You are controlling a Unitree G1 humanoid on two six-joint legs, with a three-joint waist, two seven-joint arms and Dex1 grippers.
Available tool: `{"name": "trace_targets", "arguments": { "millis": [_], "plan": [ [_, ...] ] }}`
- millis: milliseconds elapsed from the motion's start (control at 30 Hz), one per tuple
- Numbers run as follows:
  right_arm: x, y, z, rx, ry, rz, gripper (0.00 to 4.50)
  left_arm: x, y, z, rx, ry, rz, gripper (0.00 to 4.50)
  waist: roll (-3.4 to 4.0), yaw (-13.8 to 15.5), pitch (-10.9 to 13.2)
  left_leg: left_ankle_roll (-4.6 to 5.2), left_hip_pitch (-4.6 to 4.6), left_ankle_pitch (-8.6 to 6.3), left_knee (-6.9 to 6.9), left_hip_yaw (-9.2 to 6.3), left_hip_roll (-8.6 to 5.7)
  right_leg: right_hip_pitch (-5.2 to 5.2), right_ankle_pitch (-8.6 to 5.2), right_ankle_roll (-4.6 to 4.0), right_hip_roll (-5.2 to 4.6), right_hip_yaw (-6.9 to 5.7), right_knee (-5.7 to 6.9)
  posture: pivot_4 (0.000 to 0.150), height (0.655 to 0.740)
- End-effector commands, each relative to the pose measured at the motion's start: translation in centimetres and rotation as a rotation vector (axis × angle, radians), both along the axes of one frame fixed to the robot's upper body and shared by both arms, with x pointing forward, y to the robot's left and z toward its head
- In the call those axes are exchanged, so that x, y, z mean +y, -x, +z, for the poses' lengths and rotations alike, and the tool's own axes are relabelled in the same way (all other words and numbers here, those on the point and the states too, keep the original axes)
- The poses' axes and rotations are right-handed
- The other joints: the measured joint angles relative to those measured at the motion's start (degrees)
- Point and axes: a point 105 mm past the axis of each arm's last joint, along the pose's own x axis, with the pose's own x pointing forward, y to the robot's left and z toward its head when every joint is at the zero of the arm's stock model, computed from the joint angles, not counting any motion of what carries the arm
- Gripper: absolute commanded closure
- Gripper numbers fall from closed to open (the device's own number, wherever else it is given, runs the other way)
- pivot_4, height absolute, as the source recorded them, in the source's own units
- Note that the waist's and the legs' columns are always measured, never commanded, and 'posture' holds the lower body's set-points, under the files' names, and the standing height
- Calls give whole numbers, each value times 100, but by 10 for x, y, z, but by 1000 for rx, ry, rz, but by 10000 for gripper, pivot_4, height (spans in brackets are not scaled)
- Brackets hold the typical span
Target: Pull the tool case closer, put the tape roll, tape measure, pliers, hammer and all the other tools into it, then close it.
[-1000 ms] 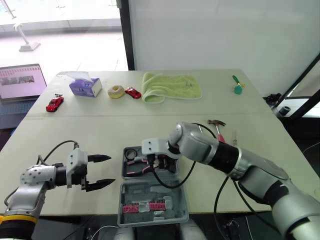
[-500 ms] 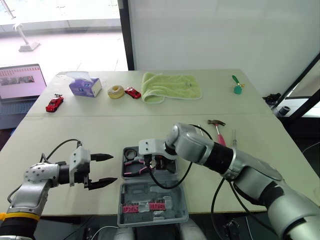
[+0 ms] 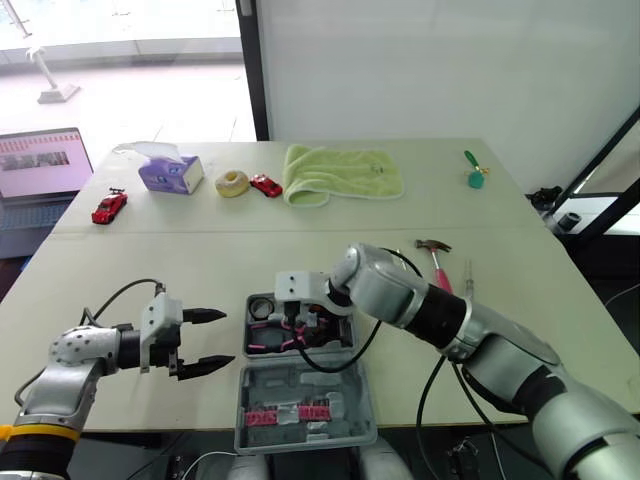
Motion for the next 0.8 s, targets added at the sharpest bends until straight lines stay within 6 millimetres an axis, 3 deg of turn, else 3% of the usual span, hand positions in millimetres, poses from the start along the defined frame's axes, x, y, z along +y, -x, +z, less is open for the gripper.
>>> {"name": "trace_targets", "arguments": {
  "millis": [33,100,200,433,800],
  "plan": [
    [18,8,24,-21,-124,32,595,-1,-2,9,-30,-10,-8,0,0,3,0,0,0,0,0,0,0,0,0,0,0,0,0,1500,7400],
    [26,13,28,-10,-192,32,595,-1,-3,10,-28,-10,-5,0,-1,4,0,0,0,0,0,0,0,1,0,0,0,0,0,1500,7400],
    [24,18,16,19,-202,12,9043,-1,-4,10,-27,-12,-5,0,-2,5,-1,0,0,0,0,0,0,1,0,0,0,0,0,1500,7400],
    [24,13,5,7,-205,-20,43803,-1,-5,11,-27,-12,-1,0,-1,-2,-1,-1,0,0,1,0,-1,2,0,0,-1,0,0,1500,7400],
    [11,0,-24,20,-161,-94,44493,-2,-5,13,-29,-12,7,0,-1,1,-1,-1,0,0,0,0,-1,2,0,0,-1,0,0,1500,7400]
  ]
}}
